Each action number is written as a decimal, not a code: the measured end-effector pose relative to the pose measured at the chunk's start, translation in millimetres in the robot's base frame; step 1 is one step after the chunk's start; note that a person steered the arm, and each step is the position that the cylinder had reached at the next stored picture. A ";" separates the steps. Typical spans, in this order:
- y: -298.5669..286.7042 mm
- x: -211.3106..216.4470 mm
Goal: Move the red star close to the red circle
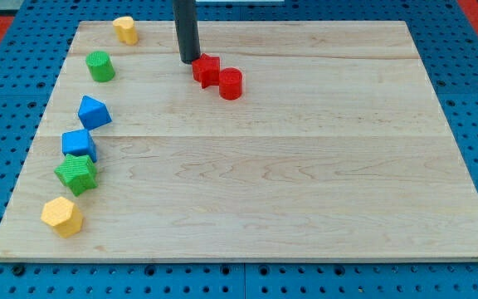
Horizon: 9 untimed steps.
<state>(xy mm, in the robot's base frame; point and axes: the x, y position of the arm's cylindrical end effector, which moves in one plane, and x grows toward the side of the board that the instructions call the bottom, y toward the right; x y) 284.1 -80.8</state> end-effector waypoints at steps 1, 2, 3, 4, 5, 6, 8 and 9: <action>-6.0 0.0; -10.9 0.0; -16.7 0.0; -22.5 0.0; -48.0 0.0; -74.4 1.6; -9.2 26.4; -8.4 26.4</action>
<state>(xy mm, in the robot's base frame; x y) 310.6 -89.2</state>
